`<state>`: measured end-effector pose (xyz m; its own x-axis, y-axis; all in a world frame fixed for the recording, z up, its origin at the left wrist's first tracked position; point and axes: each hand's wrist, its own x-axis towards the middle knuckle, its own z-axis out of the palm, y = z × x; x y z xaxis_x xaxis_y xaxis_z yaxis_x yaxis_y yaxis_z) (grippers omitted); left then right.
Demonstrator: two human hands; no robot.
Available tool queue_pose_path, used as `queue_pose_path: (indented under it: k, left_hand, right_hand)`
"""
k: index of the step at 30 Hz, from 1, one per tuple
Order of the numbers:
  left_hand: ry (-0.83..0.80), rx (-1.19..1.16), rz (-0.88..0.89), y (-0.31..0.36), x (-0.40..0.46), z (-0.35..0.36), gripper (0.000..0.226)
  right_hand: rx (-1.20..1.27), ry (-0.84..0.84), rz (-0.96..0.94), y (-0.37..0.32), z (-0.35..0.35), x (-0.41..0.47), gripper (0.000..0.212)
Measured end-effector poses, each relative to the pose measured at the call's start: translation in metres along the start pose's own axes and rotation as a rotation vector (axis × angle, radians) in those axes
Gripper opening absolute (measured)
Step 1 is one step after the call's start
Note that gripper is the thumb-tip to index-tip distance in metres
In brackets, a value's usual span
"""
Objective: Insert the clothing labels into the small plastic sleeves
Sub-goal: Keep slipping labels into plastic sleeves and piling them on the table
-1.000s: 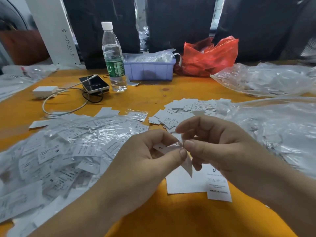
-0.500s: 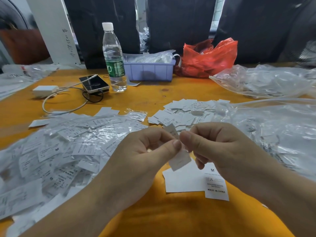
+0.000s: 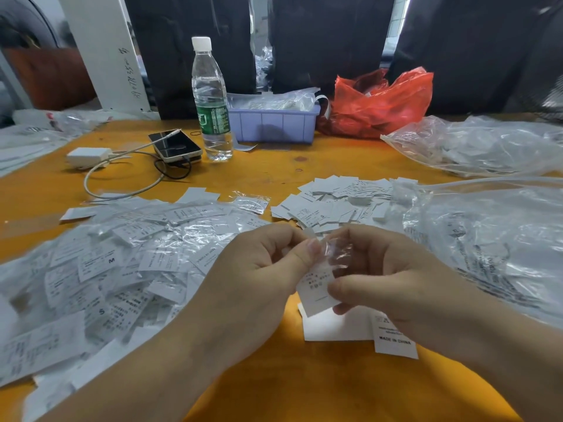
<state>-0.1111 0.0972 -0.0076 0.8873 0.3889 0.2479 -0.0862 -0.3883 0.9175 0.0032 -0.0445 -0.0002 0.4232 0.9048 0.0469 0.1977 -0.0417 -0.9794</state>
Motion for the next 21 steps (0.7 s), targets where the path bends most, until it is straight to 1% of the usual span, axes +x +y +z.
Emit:
queue_pose_path:
  k: [3,7,9,11,14,16,19,21]
  left_hand:
    - [-0.002,0.005,0.006,0.001,0.0,0.0,0.026]
    - [0.086,0.02,0.006,0.001,0.001,-0.002,0.028]
    - [0.155,0.034,0.003,0.002,0.002,-0.003,0.029]
    - [0.227,0.06,0.004,0.005,0.003,-0.007,0.024]
    - [0.281,0.094,0.01,0.004,0.004,-0.012,0.014]
    - [0.297,0.103,0.008,0.003,0.005,-0.014,0.003]
    - [0.281,0.059,0.025,0.002,0.006,-0.012,0.011]
    - [0.246,0.014,0.028,0.004,0.005,-0.01,0.015]
  right_hand:
    - [-0.009,0.033,-0.011,0.001,0.0,0.0,0.028]
    - [-0.011,0.098,0.004,0.0,-0.003,0.002,0.026]
    - [-0.031,0.128,0.015,-0.001,-0.005,0.001,0.029]
    - [-0.044,0.172,0.014,-0.004,-0.006,0.001,0.03]
    - [-0.032,0.252,-0.012,-0.007,-0.008,0.001,0.025]
    - [-0.006,0.295,-0.033,-0.007,-0.009,0.001,0.019]
    - [0.039,0.319,-0.053,-0.009,-0.007,0.001,0.013]
    - [0.021,0.313,-0.055,-0.009,-0.006,0.0,0.013]
